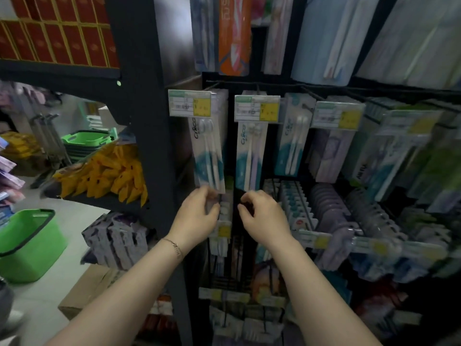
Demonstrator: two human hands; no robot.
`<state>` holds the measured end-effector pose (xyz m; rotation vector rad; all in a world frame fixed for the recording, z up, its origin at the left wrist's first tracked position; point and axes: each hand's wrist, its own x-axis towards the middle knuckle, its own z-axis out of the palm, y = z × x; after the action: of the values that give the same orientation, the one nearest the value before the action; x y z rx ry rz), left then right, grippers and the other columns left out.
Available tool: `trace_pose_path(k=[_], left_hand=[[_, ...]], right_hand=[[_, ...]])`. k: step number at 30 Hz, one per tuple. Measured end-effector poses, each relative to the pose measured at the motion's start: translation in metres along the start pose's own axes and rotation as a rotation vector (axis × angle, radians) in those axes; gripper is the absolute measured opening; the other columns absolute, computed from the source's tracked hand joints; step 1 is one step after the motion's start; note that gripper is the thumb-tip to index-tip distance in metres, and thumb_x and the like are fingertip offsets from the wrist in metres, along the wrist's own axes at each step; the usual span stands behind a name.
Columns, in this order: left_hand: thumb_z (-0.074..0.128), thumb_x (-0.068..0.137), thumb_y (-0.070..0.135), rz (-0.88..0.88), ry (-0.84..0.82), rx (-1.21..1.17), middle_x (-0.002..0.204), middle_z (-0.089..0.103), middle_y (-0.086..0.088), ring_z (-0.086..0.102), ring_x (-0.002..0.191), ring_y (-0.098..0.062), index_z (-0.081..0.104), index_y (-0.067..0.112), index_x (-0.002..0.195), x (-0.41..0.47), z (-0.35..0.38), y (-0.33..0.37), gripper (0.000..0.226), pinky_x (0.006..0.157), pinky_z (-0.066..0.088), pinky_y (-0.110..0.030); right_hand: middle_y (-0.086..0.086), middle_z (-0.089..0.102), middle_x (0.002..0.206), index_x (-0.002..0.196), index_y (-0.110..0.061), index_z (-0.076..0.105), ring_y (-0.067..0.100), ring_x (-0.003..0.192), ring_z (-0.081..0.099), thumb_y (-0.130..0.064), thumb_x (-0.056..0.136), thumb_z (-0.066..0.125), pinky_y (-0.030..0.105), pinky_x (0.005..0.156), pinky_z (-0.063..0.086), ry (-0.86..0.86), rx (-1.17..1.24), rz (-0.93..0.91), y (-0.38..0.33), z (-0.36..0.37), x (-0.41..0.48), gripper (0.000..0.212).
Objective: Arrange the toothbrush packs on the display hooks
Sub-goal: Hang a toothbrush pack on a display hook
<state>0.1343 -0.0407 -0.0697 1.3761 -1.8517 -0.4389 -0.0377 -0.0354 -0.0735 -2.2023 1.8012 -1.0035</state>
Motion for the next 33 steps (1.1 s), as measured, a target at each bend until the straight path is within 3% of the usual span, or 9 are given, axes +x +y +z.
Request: trace_pose_path(k=[3,7,14,16,21,25,33], left_hand=[[0.056,0.092,0.025,0.022,-0.034,0.074,0.108,0.057,0.004,0.056,0.102,-0.013,0.054,0.019,0.108,-0.016,0.007,-0.001,0.017,0.087,0.05,-0.035],[0.053,0.092,0.027,0.095,-0.065,0.252,0.1,0.055,0.002,0.055,0.096,-0.021,0.051,0.02,0.105,-0.041,0.017,0.0,0.015,0.08,0.05,-0.043],[0.049,0.094,0.028,0.169,-0.124,0.416,0.095,0.051,0.005,0.054,0.093,-0.021,0.05,0.02,0.109,-0.088,0.042,-0.017,0.017,0.068,0.04,-0.034],[0.048,0.094,0.03,0.14,-0.157,0.442,0.098,0.053,0.004,0.054,0.093,-0.02,0.051,0.021,0.11,-0.098,0.048,-0.027,0.018,0.071,0.043,-0.036],[0.047,0.094,0.029,0.043,-0.21,0.451,0.101,0.054,0.001,0.055,0.095,-0.022,0.051,0.019,0.111,-0.114,0.055,-0.053,0.02,0.076,0.045,-0.038],[0.047,0.094,0.029,-0.025,-0.257,0.47,0.105,0.055,0.0,0.054,0.099,-0.024,0.05,0.018,0.112,-0.111,0.059,-0.071,0.021,0.08,0.045,-0.039],[0.049,0.093,0.027,-0.12,-0.286,0.459,0.105,0.055,-0.004,0.055,0.097,-0.027,0.051,0.015,0.114,-0.074,0.071,-0.095,0.024,0.079,0.048,-0.042]], right_hand=[[0.002,0.06,0.106,0.112,-0.017,0.06,0.022,0.101,0.055,-0.032,0.096,0.052,0.04,0.084,0.049,-0.014,-0.093,0.026,0.008,-0.007,-0.022,0.024],[0.002,0.059,0.109,0.112,-0.017,0.058,0.023,0.105,0.053,-0.032,0.096,0.05,0.039,0.088,0.046,-0.042,-0.145,0.059,0.019,-0.012,-0.053,0.023],[-0.002,0.053,0.102,0.119,-0.02,0.053,0.021,0.101,0.053,-0.032,0.098,0.047,0.034,0.077,0.042,-0.111,-0.133,0.124,0.031,0.002,-0.105,0.025],[-0.005,0.05,0.098,0.121,-0.021,0.052,0.02,0.099,0.053,-0.033,0.098,0.047,0.033,0.075,0.042,-0.136,-0.116,0.142,0.034,0.012,-0.116,0.026],[0.001,0.058,0.111,0.123,-0.021,0.053,0.021,0.101,0.057,-0.03,0.097,0.05,0.04,0.084,0.05,-0.19,-0.062,0.184,0.039,0.04,-0.128,0.029],[0.002,0.058,0.107,0.12,-0.02,0.053,0.022,0.098,0.057,-0.029,0.096,0.051,0.04,0.08,0.05,-0.219,-0.074,0.203,0.042,0.065,-0.124,0.026],[0.008,0.058,0.117,0.128,-0.015,0.051,0.028,0.108,0.056,-0.025,0.095,0.049,0.04,0.081,0.05,-0.264,-0.098,0.165,0.06,0.108,-0.087,0.035]])
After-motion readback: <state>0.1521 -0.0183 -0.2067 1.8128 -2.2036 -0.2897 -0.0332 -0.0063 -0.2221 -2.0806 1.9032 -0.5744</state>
